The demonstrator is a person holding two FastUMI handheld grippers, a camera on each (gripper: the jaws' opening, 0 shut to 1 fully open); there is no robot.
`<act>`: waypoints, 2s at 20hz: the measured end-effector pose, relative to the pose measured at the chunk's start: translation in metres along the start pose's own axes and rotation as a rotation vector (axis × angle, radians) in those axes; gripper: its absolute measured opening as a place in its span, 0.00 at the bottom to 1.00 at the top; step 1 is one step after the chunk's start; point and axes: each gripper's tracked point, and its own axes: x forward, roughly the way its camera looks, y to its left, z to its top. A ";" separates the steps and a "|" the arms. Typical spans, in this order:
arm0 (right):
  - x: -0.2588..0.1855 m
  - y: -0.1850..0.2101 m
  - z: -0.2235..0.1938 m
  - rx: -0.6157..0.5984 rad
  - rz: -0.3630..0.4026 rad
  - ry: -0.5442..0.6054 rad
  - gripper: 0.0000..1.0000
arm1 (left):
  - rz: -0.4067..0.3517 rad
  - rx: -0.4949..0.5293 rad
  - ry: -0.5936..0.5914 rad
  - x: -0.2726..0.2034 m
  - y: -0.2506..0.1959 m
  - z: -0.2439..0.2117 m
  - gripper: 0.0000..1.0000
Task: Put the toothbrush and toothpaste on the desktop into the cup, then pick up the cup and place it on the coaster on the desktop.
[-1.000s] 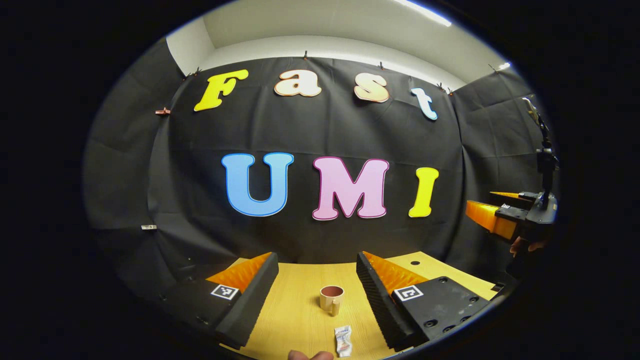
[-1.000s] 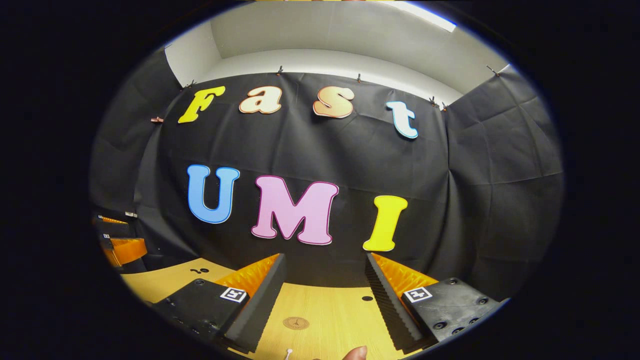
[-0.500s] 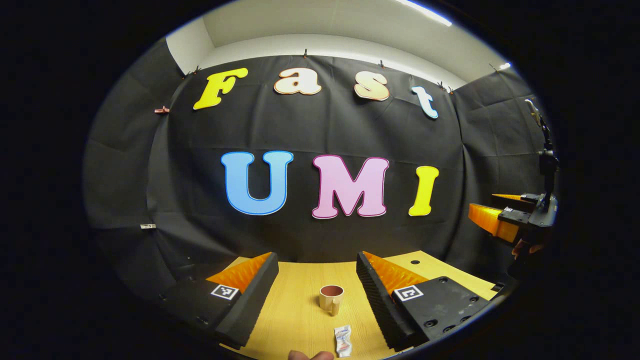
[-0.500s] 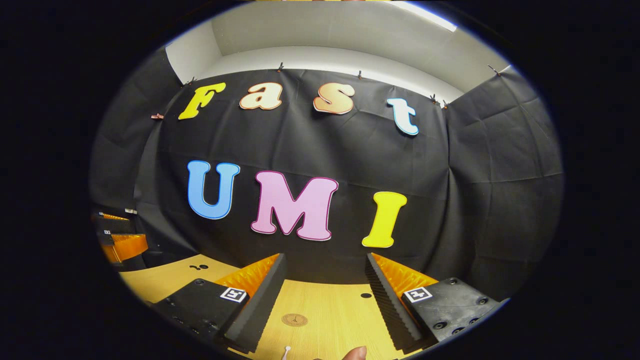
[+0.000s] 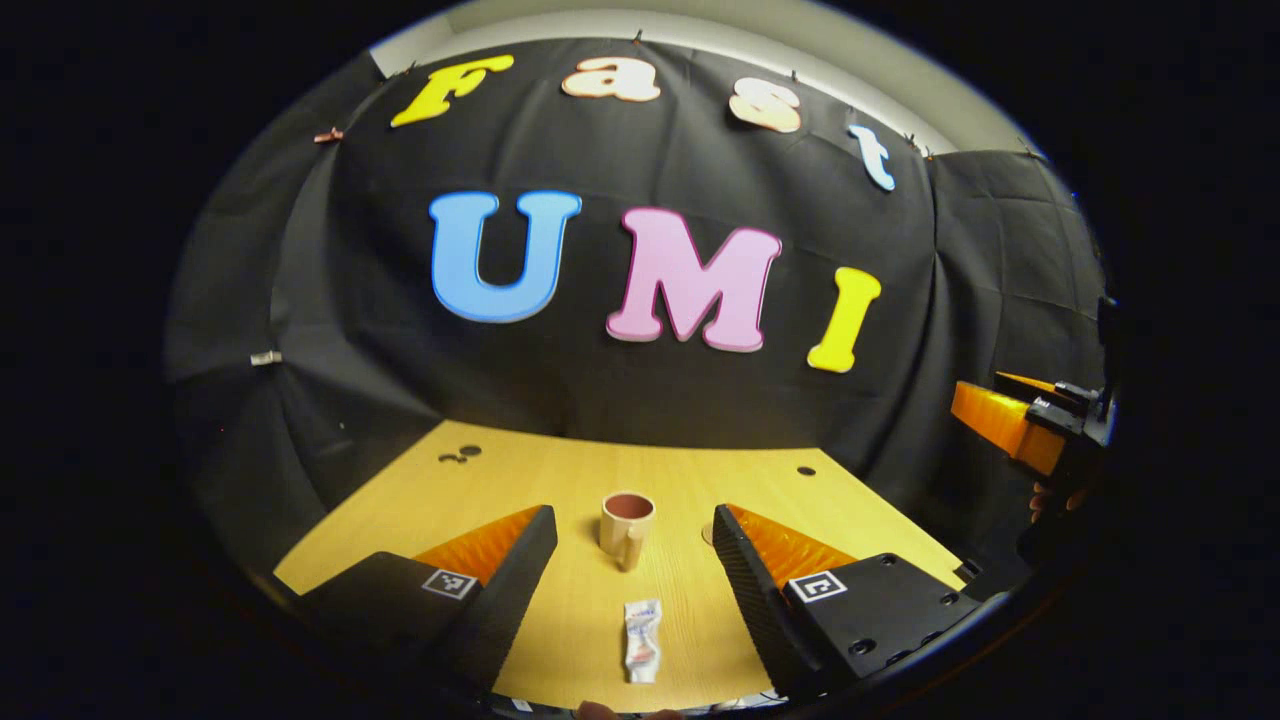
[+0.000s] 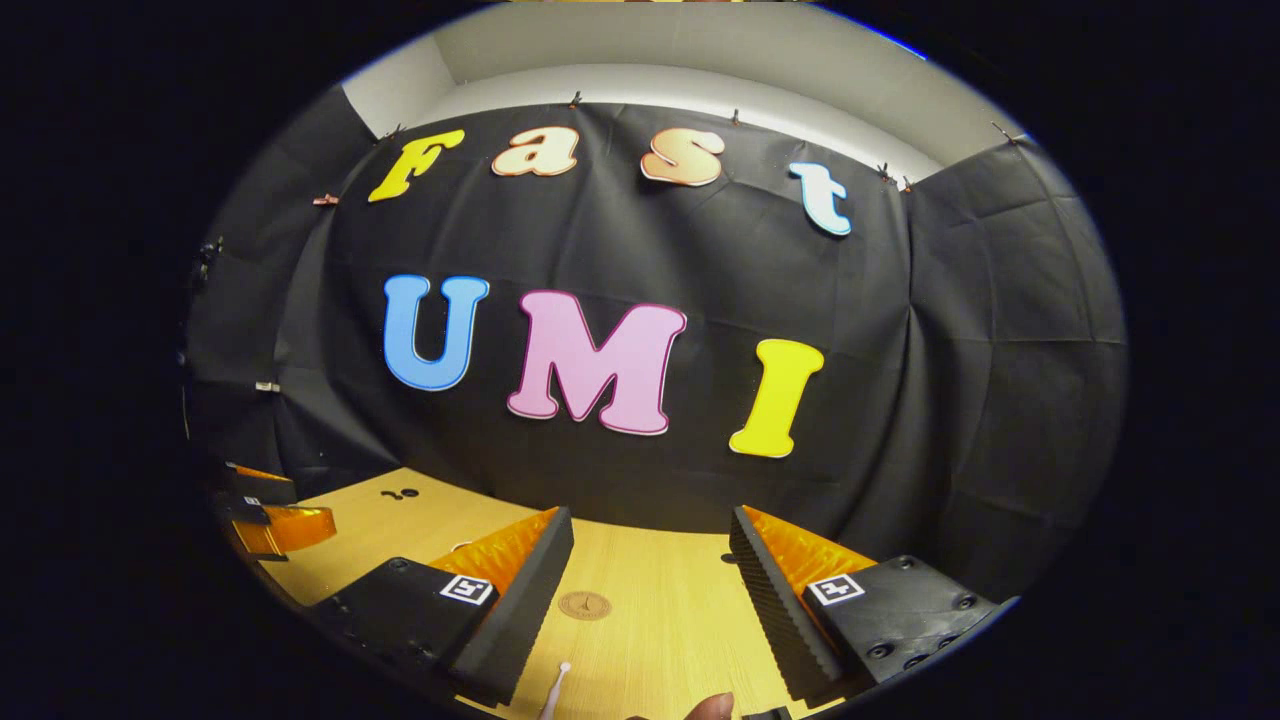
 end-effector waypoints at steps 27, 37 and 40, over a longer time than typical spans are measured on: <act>0.047 -0.056 -0.126 0.103 0.008 0.293 0.97 | 0.050 0.132 0.789 0.121 0.012 -0.260 0.64; 0.006 0.017 -0.208 0.202 0.143 0.651 0.97 | 0.084 0.002 0.810 0.117 0.010 -0.258 0.35; -0.006 0.034 -0.232 0.237 0.159 0.755 0.98 | 0.056 -0.051 0.773 0.109 0.008 -0.245 0.24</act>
